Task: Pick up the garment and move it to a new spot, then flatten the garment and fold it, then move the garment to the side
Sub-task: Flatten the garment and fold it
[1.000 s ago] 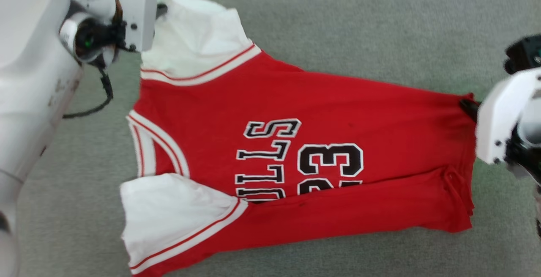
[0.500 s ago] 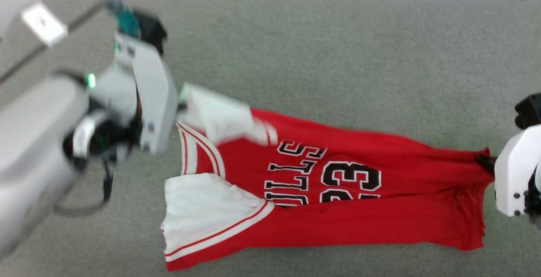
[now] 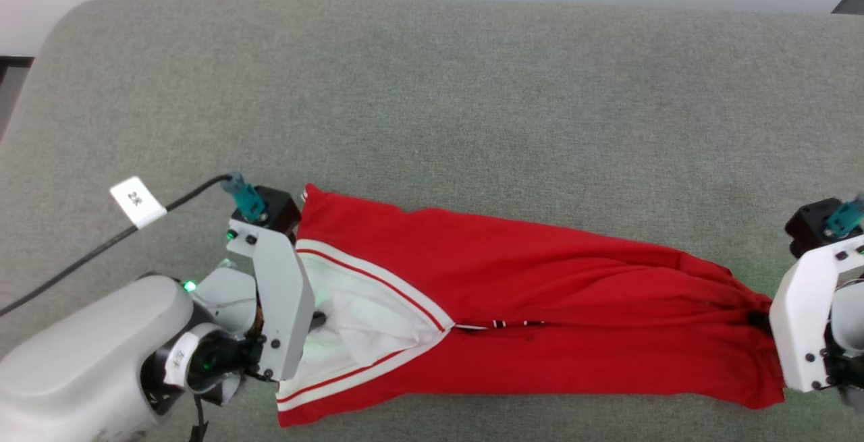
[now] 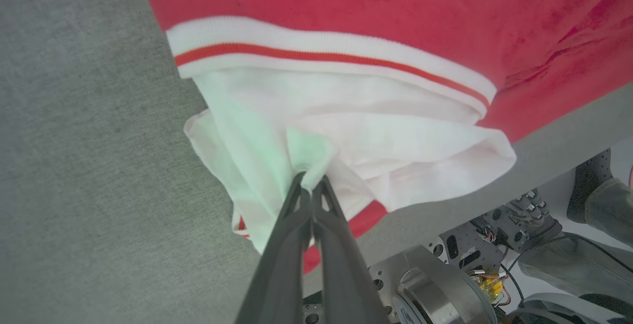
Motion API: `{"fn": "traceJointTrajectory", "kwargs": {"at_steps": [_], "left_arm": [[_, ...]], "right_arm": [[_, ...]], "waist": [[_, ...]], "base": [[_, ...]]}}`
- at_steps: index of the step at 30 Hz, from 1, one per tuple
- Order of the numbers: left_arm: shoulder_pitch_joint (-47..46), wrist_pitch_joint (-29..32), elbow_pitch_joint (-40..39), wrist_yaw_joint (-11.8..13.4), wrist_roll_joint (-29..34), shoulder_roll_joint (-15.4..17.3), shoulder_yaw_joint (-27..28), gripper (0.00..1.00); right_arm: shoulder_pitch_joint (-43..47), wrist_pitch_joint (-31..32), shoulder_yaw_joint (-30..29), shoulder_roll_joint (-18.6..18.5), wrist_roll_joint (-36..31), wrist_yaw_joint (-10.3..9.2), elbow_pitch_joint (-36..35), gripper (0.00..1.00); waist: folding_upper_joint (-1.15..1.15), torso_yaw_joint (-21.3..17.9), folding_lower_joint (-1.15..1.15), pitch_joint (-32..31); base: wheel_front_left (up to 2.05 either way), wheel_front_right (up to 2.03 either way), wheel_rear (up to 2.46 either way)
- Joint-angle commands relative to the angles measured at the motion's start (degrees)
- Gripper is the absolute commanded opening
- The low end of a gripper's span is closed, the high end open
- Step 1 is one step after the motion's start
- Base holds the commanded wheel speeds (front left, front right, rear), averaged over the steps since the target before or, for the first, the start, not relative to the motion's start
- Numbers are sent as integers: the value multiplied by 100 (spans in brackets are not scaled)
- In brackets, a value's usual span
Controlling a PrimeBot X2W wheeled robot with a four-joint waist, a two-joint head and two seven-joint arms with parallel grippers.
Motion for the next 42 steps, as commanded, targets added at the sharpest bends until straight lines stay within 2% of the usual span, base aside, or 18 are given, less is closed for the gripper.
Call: {"fn": "traceJointTrajectory", "kwargs": {"at_steps": [1, 11, 14, 15, 16, 18, 19, 26, 30, 35, 42], "left_arm": [[75, -33, 93, -29, -22, -24, -2, 0], [259, -105, 1339, -417, -266, -478, -47, 1], [222, -199, 1579, -513, -264, -592, -12, 45], [207, -237, 1622, -545, -260, -617, -1, 73], [186, -267, 1643, -554, -242, -636, 11, 100], [163, -303, 1643, -576, -202, -627, 11, 100], [159, -323, 1623, -566, -194, -613, 20, 100], [273, -520, 1175, -388, -204, -383, 161, 100], [442, -939, 778, -286, -195, -193, 348, 100], [850, -1989, 283, -271, -45, 111, 686, 100], [1672, -3825, -114, -89, 302, 495, 1139, 100]], "right_arm": [[19, 21, 49, 9, 59, -7, 19, 0], [-279, -150, 479, -65, 246, -7, 462, 0], [-415, -306, 534, -32, 223, -7, 614, 0], [-417, -321, 549, -20, 239, -7, 671, 0], [-421, -331, 525, 10, 298, -7, 722, 11], [-466, -331, 494, 26, 333, -7, 761, 65], [-473, -310, 464, 37, 357, -7, 779, 100], [-425, -154, 152, 139, 464, -7, 660, 100], [-270, -226, -159, 235, 438, -7, 534, 100], [36, -589, -653, 437, 282, -7, 428, 100], [461, -1015, -1239, 599, 89, -7, 682, 100]], "waist": [[0, -5, 0, 1], [0, -37, 0, -24], [0, -19, 0, -88], [0, -11, 0, -120], [0, -2, 0, -156], [0, 12, 0, -239], [0, 19, 0, -287], [0, 57, 0, -638], [0, 72, 0, -835], [0, 72, 0, -1018], [0, 145, 0, -1117]], "base": [[0, 0, 0], [0, 0, 0], [0, 0, 0], [0, 0, 0], [0, 0, 0], [0, 0, 0], [0, 0, 0], [0, 0, 0], [0, 0, 0], [0, 0, 0], [0, 0, 0]]}}
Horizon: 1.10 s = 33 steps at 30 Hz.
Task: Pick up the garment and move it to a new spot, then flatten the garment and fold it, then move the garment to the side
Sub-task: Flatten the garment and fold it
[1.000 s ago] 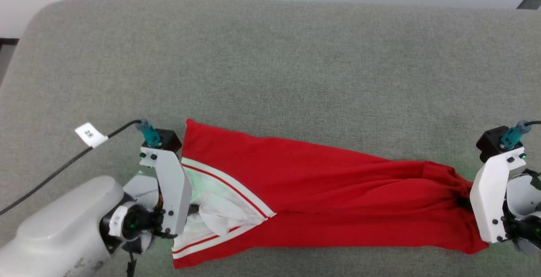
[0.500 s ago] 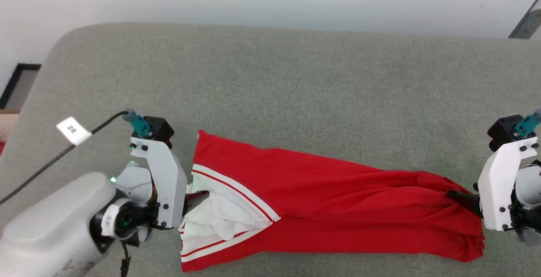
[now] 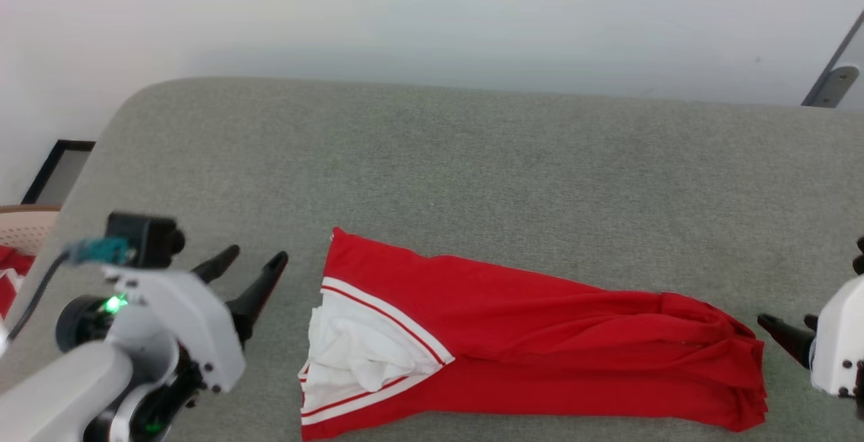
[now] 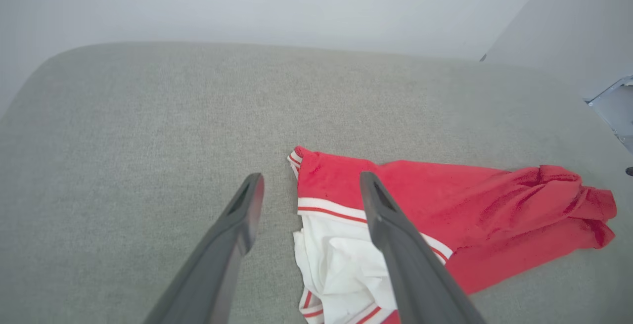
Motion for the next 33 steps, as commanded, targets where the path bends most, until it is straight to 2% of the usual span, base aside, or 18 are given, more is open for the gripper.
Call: {"fn": "traceJointTrajectory", "kwargs": {"at_steps": [1, 4, 5, 9, 13, 15, 21, 26, 27, 28, 33], "left_arm": [[202, -316, -34, 94, 97, 48, 92, 100], [529, -1025, -93, 231, 128, 129, 313, 100], [529, -1025, -93, 231, 128, 129, 313, 100], [952, -1698, -95, 357, 176, 113, 564, 100], [1423, -1894, -26, 440, 249, -59, 1062, 100], [1706, -1903, -30, 443, 475, -247, 1546, 100], [2705, -1904, -13, 119, 1201, -1017, 2722, 100], [3187, -1904, 40, -237, 1640, -1505, 3233, 100], [3232, -1904, 47, -293, 1710, -1575, 3305, 100], [3256, -1904, 49, -338, 1826, -1623, 3380, 100], [3396, -1894, 57, -582, 2198, -1975, 3768, 100]], "right_arm": [[125, -40, -32, -13, -7, -7, 65, 100], [170, -96, -100, -12, -31, -7, 218, 100], [170, -96, -100, -12, -31, -7, 218, 100], [179, -22, -127, 23, -47, -7, 447, 100], [133, 104, -107, 36, -102, -7, 687, 100], [97, 180, -115, 52, -132, -7, 820, 100], [-69, 163, -88, 102, -196, -7, 1256, 100], [-198, 275, 135, 240, -148, -6, 1716, 100], [-209, 320, 222, 250, -110, -5, 1773, 38], [-226, 336, 269, 258, -61, -5, 1826, 0], [-346, 322, 370, 150, 130, -7, 1954, 0]], "waist": [[0, 48, 0, -7], [0, 107, 0, 10], [0, 107, 0, 10], [0, 197, 0, 59], [0, 298, 0, 134], [0, 344, 0, 177], [0, 512, 0, 316], [0, 625, 0, 390], [0, 646, 0, 399], [0, 668, 0, 406], [0, 735, 0, 419]], "base": [[0, 0, 0], [0, 0, 0], [0, 0, 0], [0, 0, 0], [0, 0, 0], [0, 0, 0], [0, 0, 0], [0, 0, 0], [0, 0, 0], [0, 0, 0], [0, 0, 0]]}}
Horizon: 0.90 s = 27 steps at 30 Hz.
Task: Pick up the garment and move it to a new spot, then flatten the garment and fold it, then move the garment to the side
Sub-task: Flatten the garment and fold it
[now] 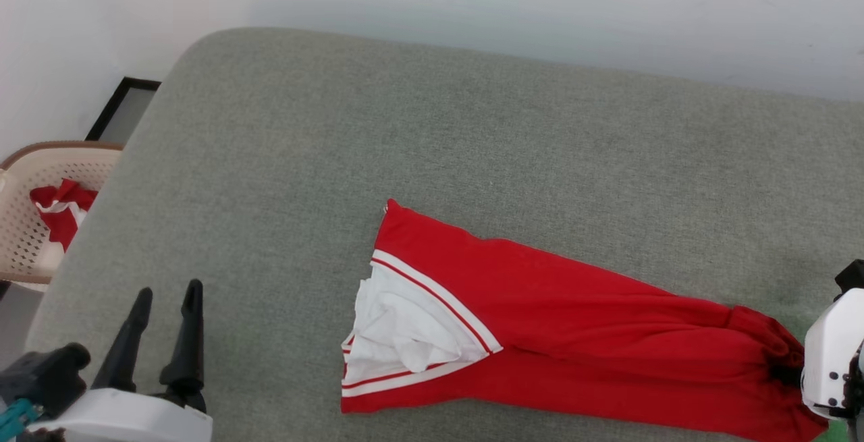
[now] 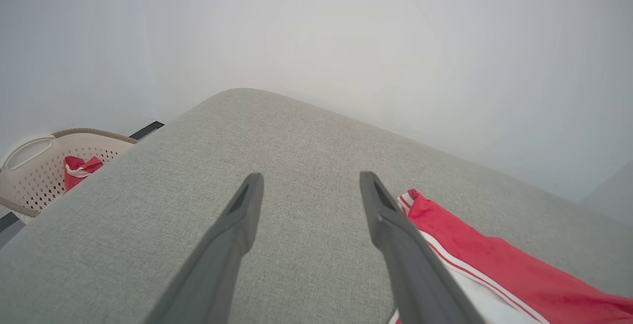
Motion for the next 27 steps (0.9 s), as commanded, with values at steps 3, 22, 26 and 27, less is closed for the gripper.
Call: {"fn": "traceJointTrajectory", "kwargs": {"at_steps": [3, 22, 26, 27], "left_arm": [[103, 3, -29, -144, 195, -205, 243, 100], [517, 3, 68, -803, 828, -955, 990, 100], [593, 3, 163, -860, 853, -1039, 1035, 100], [603, 3, 168, -881, 855, -1052, 1052, 100]], "right_arm": [[-11, 51, 113, 72, 121, -7, 144, 0], [-590, -250, -709, -991, -676, -9, 833, 0], [-664, -256, -705, -981, -759, -9, 960, 0], [-663, -241, -685, -966, -751, -9, 952, 0]], "waist": [[0, 13, 0, -8], [0, -123, 0, -216], [0, -204, 0, -312], [0, -224, 0, -338]], "base": [[0, 0, 0], [0, 0, 0], [0, 0, 0], [0, 0, 0]]}}
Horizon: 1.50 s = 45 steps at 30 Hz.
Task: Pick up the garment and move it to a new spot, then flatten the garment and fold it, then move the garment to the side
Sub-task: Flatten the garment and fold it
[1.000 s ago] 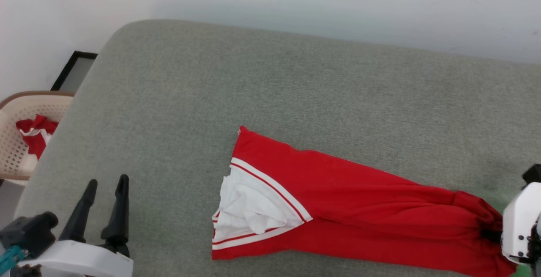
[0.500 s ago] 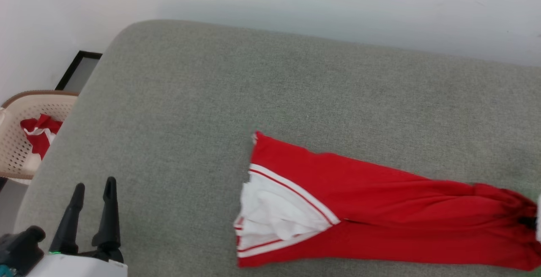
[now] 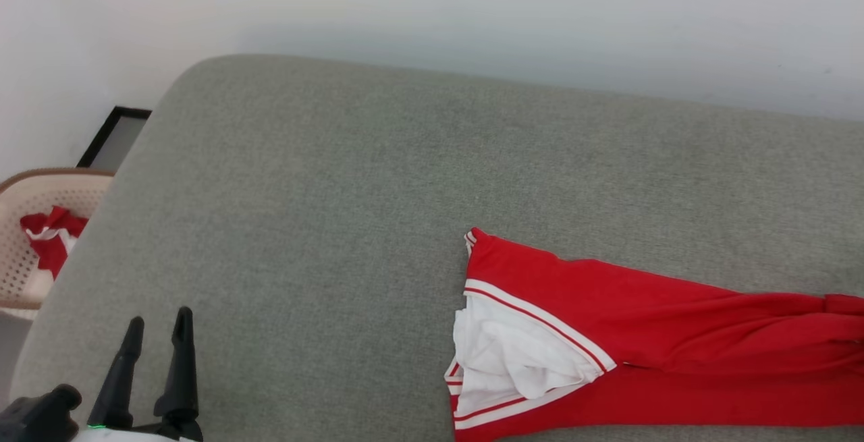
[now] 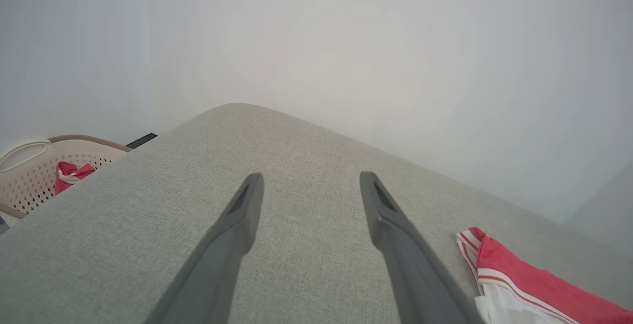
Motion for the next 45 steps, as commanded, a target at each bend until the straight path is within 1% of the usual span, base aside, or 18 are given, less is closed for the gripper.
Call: {"fn": "traceJointTrajectory", "kwargs": {"at_steps": [1, 4, 11, 17, 21, 22, 23, 27, 33, 37, 45], "left_arm": [[80, 4, 25, -36, 7, -43, 53, 100], [160, 4, 55, -67, -9, -88, 76, 100], [276, 29, 67, -58, -44, -105, 57, 100], [231, 68, 71, -95, -89, -130, -18, 100], [133, 92, 95, -123, -79, -147, -101, 100], [100, 103, 100, -139, -74, -159, -133, 100], [100, 103, 100, -139, -74, -159, -133, 100], [0, 120, 170, -183, -66, -215, -235, 100], [-180, 111, 294, -256, -14, -294, -377, 100], [-294, 93, 384, -304, 12, -349, -431, 100], [-489, 64, 545, -375, 64, -471, -550, 100]], "right_arm": [[-51, 21, 70, 23, 36, -11, -54, 0], [30, 105, 239, 71, 182, -10, -288, 0], [311, 430, 613, 317, 904, -9, -1372, 0], [410, 597, 983, 759, 1271, -9, -2214, 0], [295, 616, 1259, 1100, 1297, -9, -2428, 0], [260, 606, 1329, 1188, 1298, -9, -2431, 0], [260, 606, 1329, 1188, 1298, -9, -2431, 0], [92, 484, 1598, 1578, 1237, -9, -2314, 0], [-184, 214, 2093, 2122, 1128, -9, -1920, 0], [-363, -1, 2369, 2365, 1066, -9, -1585, 0], [-696, -510, 2944, 2641, 869, -9, -724, 0]], "waist": [[0, -80, 0, -94], [0, -138, 0, -184], [0, -200, 0, -347], [0, -122, 0, -413], [0, 20, 0, -421], [0, 65, 0, -409], [0, 65, 0, -409], [0, 256, 0, -375], [0, 544, 0, -325], [0, 714, 0, -296], [0, 943, 0, -218]], "base": [[0, 0, 0], [0, 0, 0], [0, 0, 0], [0, 0, 0], [0, 0, 0], [0, 0, 0], [0, 0, 0], [0, 0, 0], [0, 0, 0], [0, 0, 0], [0, 0, 0]]}}
